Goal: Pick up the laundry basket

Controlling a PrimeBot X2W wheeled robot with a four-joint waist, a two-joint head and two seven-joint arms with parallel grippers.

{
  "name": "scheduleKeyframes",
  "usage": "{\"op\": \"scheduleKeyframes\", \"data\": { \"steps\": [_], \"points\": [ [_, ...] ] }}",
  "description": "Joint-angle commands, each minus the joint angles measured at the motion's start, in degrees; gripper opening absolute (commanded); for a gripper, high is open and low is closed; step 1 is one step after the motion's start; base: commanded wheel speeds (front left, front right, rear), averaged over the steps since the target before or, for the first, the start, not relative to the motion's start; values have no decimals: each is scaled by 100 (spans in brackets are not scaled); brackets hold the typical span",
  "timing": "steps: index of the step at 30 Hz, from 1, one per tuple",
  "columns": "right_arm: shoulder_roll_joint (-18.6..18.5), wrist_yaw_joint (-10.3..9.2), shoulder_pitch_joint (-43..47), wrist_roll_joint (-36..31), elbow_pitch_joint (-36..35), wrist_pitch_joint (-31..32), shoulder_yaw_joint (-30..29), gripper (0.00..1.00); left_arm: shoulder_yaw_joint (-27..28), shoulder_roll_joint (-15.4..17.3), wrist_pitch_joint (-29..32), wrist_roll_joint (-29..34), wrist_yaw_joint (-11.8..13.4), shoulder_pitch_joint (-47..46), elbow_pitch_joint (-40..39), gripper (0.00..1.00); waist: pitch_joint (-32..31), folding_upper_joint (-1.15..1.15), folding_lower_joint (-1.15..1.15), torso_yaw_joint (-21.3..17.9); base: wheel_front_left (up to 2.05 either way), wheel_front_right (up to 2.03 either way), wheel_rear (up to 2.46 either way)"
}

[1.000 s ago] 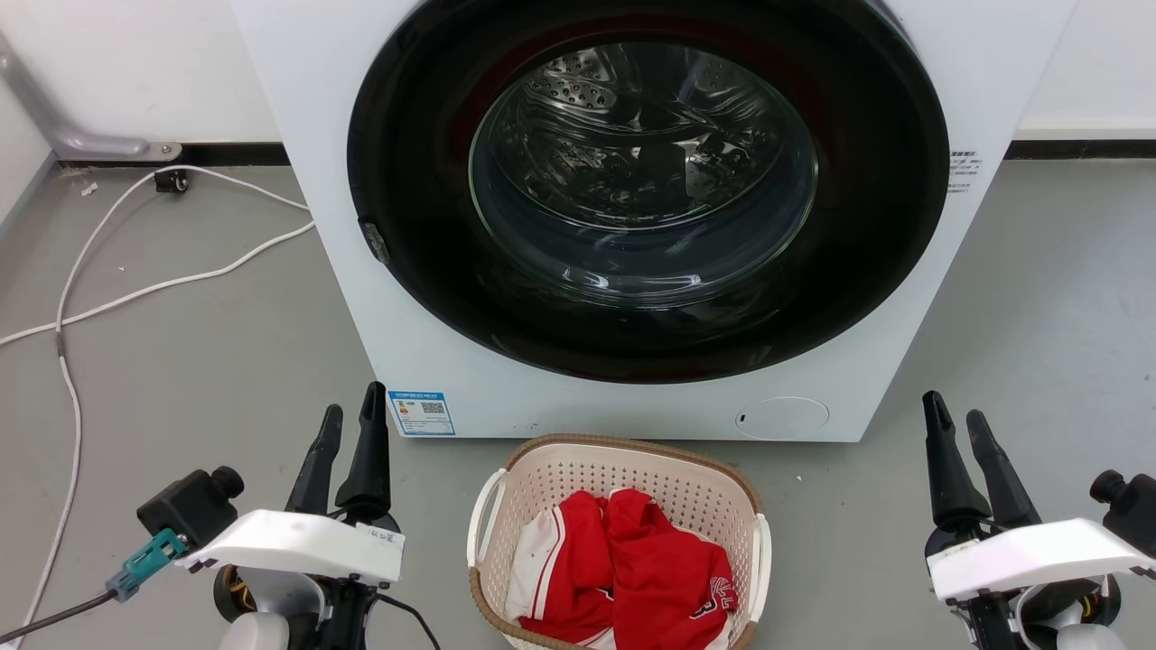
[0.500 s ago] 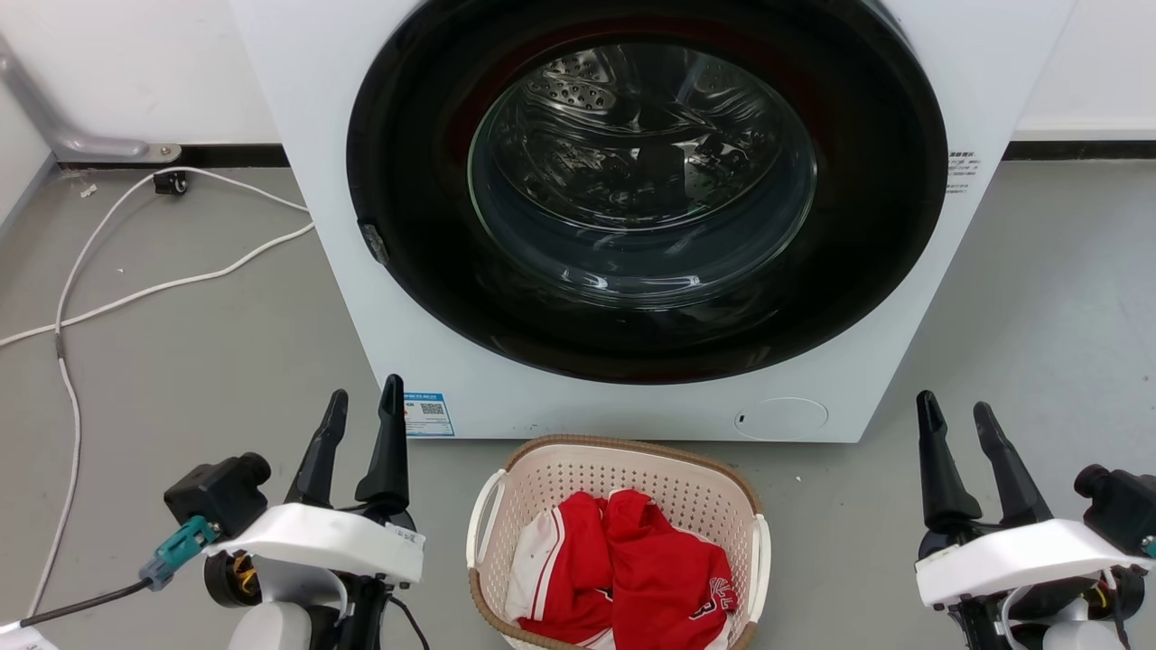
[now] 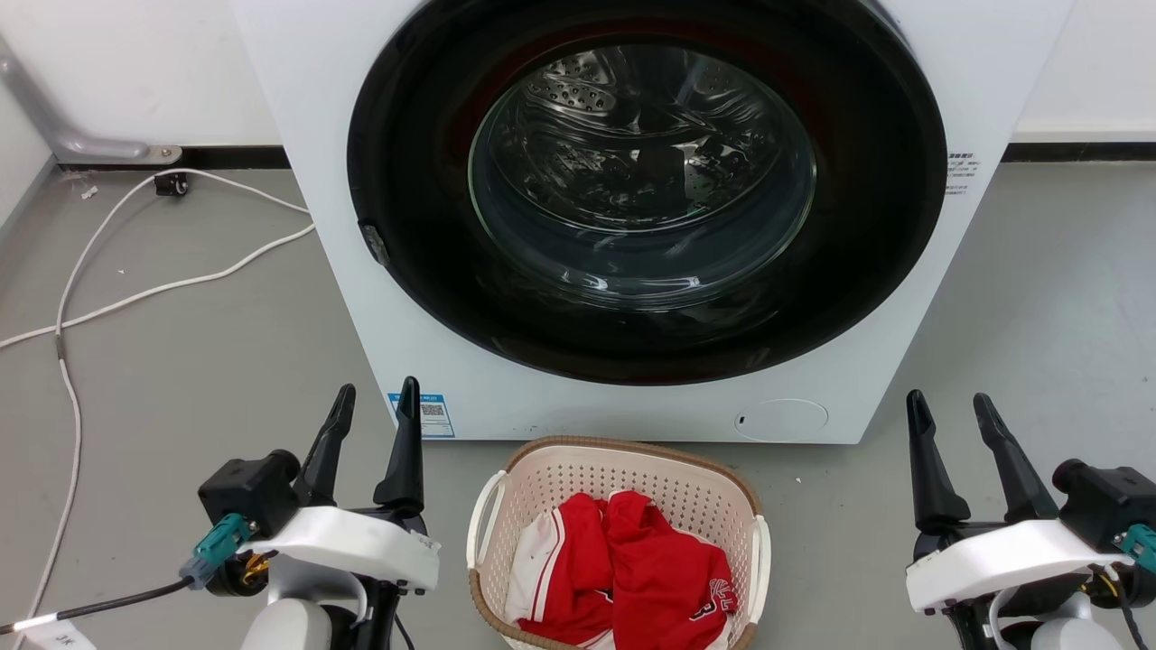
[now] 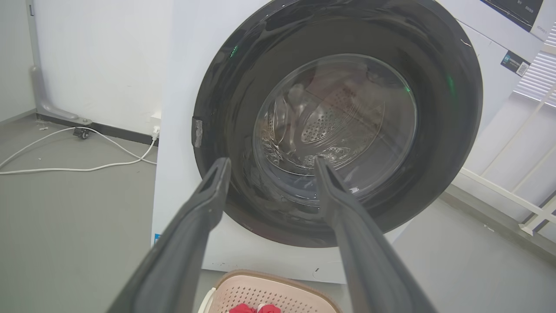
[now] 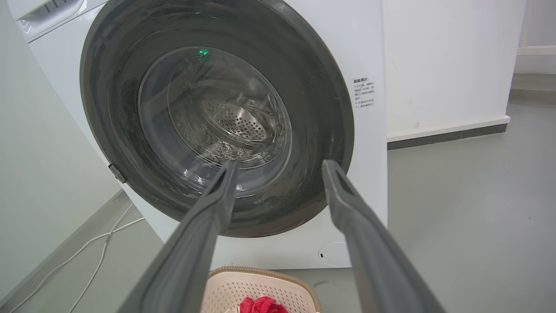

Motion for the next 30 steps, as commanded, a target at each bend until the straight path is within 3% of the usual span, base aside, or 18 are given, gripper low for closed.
{"op": "scheduleKeyframes", "data": {
  "steps": [1, 30],
  "points": [
    [6, 0, 7, -163, -75, -7, 9, 100, -23, 35, -53, 154, 21, -118, -21, 100, -2, 0, 0, 0, 0, 0, 0],
    [16, -1, 237, -1568, -398, 124, 88, 100, -104, 46, -407, 1451, 142, -211, 246, 100, -23, 0, 0, -11, 0, 0, 0]
  ]
}}
